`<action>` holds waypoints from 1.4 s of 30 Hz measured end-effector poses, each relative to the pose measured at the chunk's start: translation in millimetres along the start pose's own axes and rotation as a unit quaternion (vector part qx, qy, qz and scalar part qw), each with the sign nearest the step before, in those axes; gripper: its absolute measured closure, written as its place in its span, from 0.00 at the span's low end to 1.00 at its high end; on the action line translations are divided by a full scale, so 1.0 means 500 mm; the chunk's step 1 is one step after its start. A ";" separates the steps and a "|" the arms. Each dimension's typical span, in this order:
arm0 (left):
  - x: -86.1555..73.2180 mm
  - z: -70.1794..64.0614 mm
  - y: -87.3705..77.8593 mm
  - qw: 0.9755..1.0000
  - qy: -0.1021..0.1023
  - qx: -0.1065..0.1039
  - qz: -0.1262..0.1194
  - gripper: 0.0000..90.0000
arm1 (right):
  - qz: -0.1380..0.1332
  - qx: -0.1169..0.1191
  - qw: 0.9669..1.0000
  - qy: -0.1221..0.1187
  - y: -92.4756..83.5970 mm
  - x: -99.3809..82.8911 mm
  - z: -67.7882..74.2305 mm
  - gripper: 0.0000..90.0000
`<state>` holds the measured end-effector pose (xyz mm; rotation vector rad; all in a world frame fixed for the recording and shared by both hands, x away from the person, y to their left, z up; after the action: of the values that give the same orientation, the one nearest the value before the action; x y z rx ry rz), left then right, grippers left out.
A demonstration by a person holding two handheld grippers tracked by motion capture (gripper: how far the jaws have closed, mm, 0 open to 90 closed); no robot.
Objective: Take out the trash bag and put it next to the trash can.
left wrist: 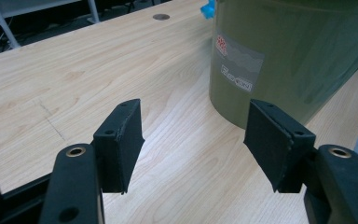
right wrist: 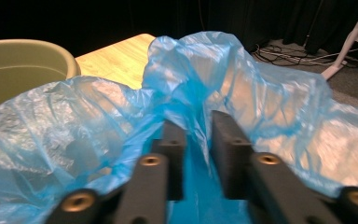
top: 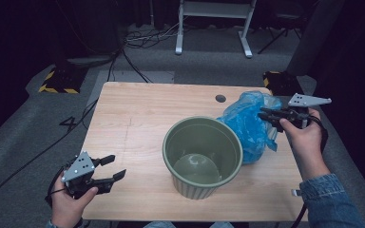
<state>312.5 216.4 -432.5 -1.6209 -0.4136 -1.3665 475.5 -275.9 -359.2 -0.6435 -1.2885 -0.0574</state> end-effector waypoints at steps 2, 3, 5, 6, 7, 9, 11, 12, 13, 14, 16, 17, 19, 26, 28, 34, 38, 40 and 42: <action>0.002 -0.002 0.003 1.000 0.002 -0.002 0.001 0.41 | -0.006 0.000 1.000 0.011 -0.004 -0.001 0.003 0.65; 0.003 -0.002 0.005 1.000 0.003 -0.003 0.000 0.41 | -0.011 -0.002 1.000 0.017 -0.007 -0.001 0.005 0.61; 0.005 -0.004 0.008 1.000 0.006 -0.005 0.000 0.41 | -0.014 -0.007 1.000 0.019 -0.013 -0.001 0.009 0.53; 0.005 -0.005 0.009 1.000 0.005 -0.007 0.001 0.41 | -0.015 -0.009 1.000 0.018 -0.017 0.000 0.013 0.51; 0.005 -0.005 0.011 1.000 0.007 -0.008 0.002 0.41 | -0.016 -0.010 1.000 0.017 -0.022 0.000 0.017 0.48; 0.005 -0.005 0.014 1.000 0.008 -0.008 0.004 0.41 | -0.017 -0.020 1.000 0.011 -0.032 0.001 0.024 0.43; 0.005 -0.005 0.016 1.000 0.009 -0.009 0.005 0.40 | -0.021 -0.025 0.999 0.013 -0.045 0.002 0.032 0.40; 0.004 -0.005 0.017 1.000 0.009 -0.009 0.008 0.40 | -0.025 -0.025 0.999 0.015 -0.051 0.003 0.036 0.39; 0.003 -0.005 0.018 1.000 0.010 -0.009 0.009 0.40 | -0.028 -0.026 0.999 0.016 -0.058 0.004 0.040 0.38; 0.003 -0.005 0.019 1.000 0.011 -0.009 0.010 0.40 | -0.028 -0.027 0.999 0.014 -0.065 0.004 0.044 0.37; 0.003 -0.003 0.021 1.000 0.010 -0.008 0.012 0.39 | -0.029 -0.028 0.999 0.010 -0.078 0.002 0.052 0.37; 0.003 -0.003 0.022 1.000 0.010 -0.007 0.012 0.39 | -0.028 -0.030 0.999 0.007 -0.085 0.000 0.057 0.36; 0.003 -0.003 0.022 1.000 0.010 -0.007 0.012 0.38 | -0.025 -0.034 0.999 0.005 -0.096 -0.006 0.064 0.36; -0.001 -0.005 0.023 1.000 0.013 -0.004 0.019 0.38 | -0.021 -0.044 0.999 0.013 -0.143 -0.044 0.088 0.34; -0.005 -0.004 0.023 1.000 0.016 0.000 0.024 0.37 | -0.019 -0.048 0.999 0.015 -0.154 -0.054 0.092 0.34; -0.014 0.002 0.025 0.999 0.017 0.007 0.036 0.37 | -0.011 -0.059 0.998 0.026 -0.182 -0.094 0.095 0.33; -0.023 0.007 0.030 0.999 0.013 0.018 0.045 0.37 | -0.012 -0.063 0.997 0.039 -0.193 -0.127 0.099 0.33; -0.029 0.012 0.033 0.998 0.014 0.031 0.052 0.37 | -0.012 -0.066 0.997 0.044 -0.196 -0.144 0.100 0.33; -0.035 0.014 0.037 0.998 0.014 0.036 0.059 0.37 | -0.010 -0.071 0.996 0.050 -0.198 -0.162 0.098 0.33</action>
<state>324.9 218.2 -455.8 -1.5419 -0.3416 -1.2700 369.7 -359.5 -385.1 -0.7400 -1.2011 -0.1965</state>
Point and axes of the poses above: each handheld gripper's, and its own axes: y roughly forward along the jaws, x roughly out of its top, z roughly to its left, the point moved 7 cm from there along y, roughly forward along the jaws, and after that the axes turned 13 degrees about x, right-handed, at the moved point
